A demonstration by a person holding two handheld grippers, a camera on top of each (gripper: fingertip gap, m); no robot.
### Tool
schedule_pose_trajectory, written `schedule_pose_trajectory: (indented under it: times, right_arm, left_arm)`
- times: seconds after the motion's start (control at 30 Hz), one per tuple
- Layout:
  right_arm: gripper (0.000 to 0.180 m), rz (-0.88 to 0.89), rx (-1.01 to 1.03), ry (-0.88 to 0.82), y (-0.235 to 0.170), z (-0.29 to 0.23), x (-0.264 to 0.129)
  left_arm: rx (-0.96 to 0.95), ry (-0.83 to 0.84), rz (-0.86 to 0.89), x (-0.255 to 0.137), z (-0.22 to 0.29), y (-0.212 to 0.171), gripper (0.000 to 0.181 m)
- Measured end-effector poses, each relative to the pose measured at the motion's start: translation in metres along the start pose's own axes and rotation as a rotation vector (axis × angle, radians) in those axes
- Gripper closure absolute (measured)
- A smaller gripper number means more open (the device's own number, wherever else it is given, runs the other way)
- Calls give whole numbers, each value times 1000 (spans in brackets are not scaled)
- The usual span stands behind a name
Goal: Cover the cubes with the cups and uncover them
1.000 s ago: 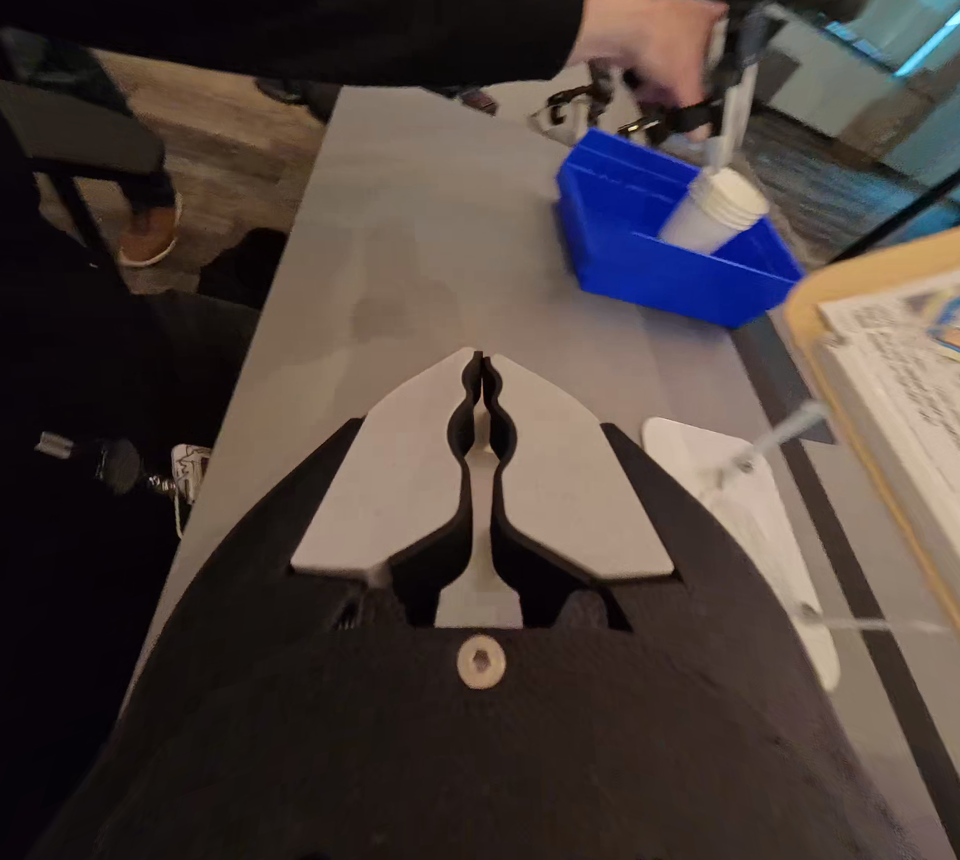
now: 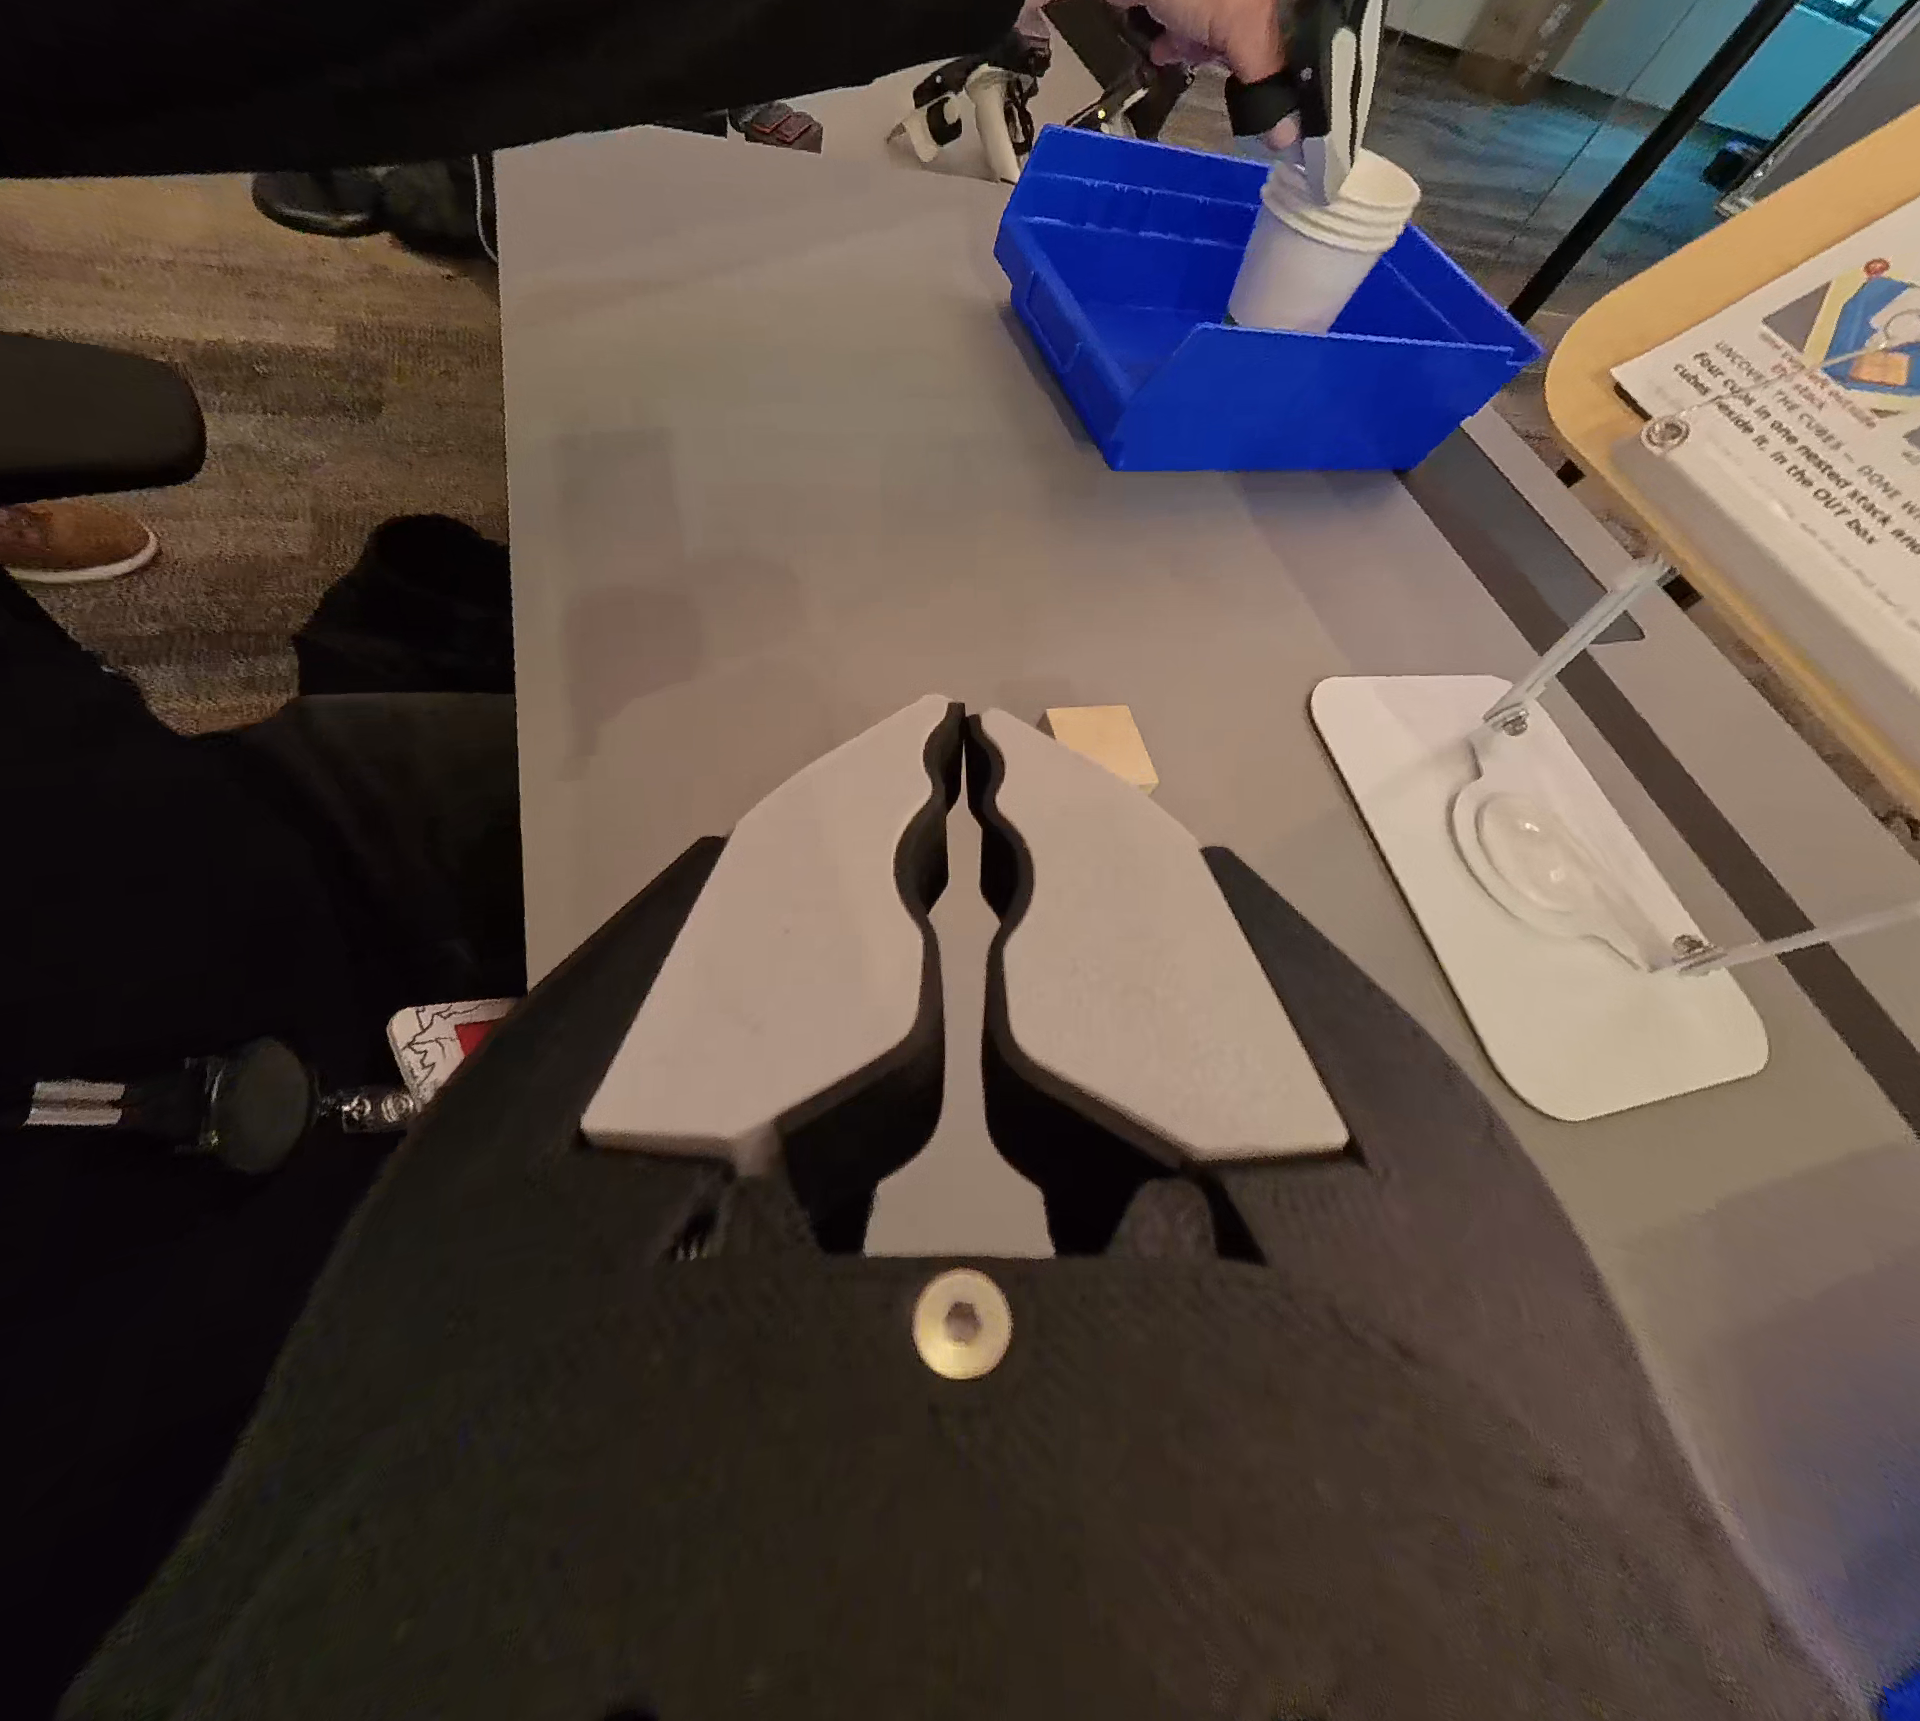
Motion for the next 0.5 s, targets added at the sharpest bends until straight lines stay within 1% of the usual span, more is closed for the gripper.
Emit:
schedule_pose_trajectory:
  times: [0.3,0.43,0.5]
  right_arm:
    - [179,23,57,11,-6,2,-2]
    - [179,48,55,14,-3,5,-1]
    - [176,59,57,9,-2,7,1]
  left_arm:
    - [-7,20,18,-13,-3,-1,177]
    - [-3,93,50,-25,-9,2,178]
    - [4,124,75,-35,-11,7,177]
Point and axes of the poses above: each gripper's, where its closed fingertips meet, x out along the fingers, y out of its top, z = x × y across the jaws, the point moved 6 cm from there along -x, back along the fingers, and after that the axes turned 6 degrees about x, right-handed, at the moved point
